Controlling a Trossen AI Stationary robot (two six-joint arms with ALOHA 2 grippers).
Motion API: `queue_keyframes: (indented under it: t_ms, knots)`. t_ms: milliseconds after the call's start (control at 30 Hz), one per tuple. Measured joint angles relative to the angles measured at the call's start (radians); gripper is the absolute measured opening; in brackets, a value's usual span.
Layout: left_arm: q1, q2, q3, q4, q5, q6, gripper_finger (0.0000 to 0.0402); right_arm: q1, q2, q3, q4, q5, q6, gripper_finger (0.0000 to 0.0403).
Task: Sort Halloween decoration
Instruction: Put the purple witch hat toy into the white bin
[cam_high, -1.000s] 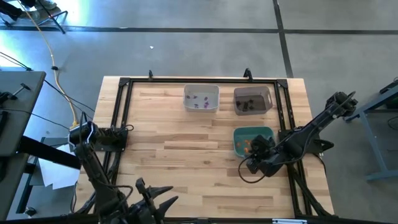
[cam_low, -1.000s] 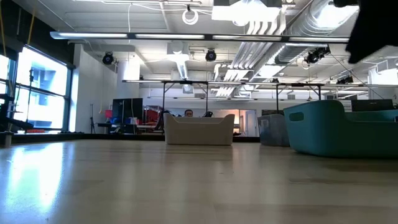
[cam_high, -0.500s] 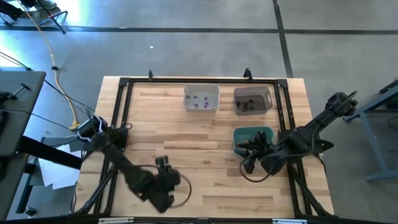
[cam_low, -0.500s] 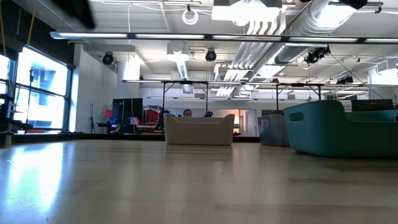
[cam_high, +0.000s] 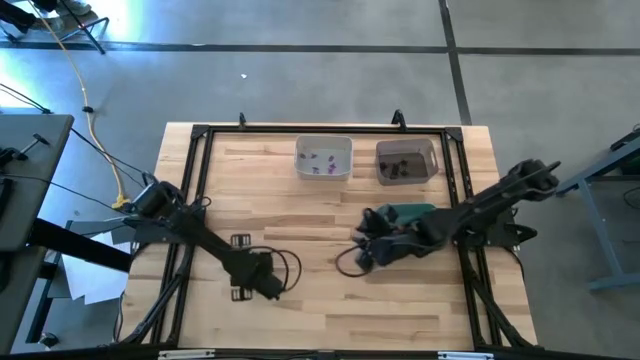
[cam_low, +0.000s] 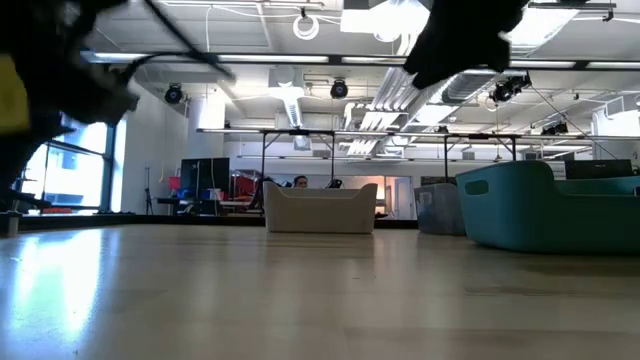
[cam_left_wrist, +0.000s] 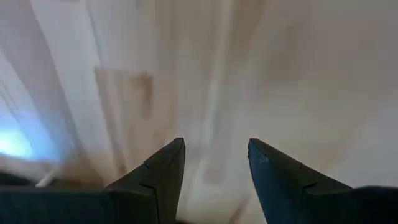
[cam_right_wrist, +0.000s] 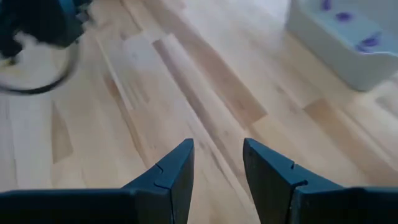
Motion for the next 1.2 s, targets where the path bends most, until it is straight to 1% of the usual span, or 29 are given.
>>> queue_keyframes:
  t_ms: [100,233,333,500,567,767,1000,1200]
  knots:
    - [0.039,0.000,-0.073,-0.027,0.042,0.078,0.0165,-0.042,0.056,0.000,0.066,-0.077,-0.046,0.0132]
    - [0.097,0.000,-0.151,-0.098,0.048,0.174,0.0165,-0.083,0.110,0.000,0.133,-0.165,-0.086,0.0132]
    - [0.139,0.000,-0.202,-0.128,0.081,0.229,0.0165,-0.105,0.134,0.000,0.160,-0.211,-0.106,0.0132]
    - [0.199,0.000,-0.294,-0.124,0.145,0.316,0.0165,-0.127,0.146,0.000,0.163,-0.215,-0.120,0.0133]
    - [0.223,0.000,-0.332,-0.115,0.163,0.326,0.0165,-0.133,0.146,0.000,0.168,-0.215,-0.133,0.0133]
    - [0.283,0.000,-0.418,-0.081,0.163,0.327,0.0165,-0.138,0.144,0.000,0.184,-0.216,-0.162,0.0133]
    - [0.343,0.001,-0.439,0.009,0.154,0.366,0.0165,-0.147,0.144,0.000,0.202,-0.219,-0.201,0.0133]
    - [0.397,0.000,-0.440,0.013,0.117,0.412,0.0165,-0.148,0.143,0.000,0.207,-0.220,-0.210,0.0133]
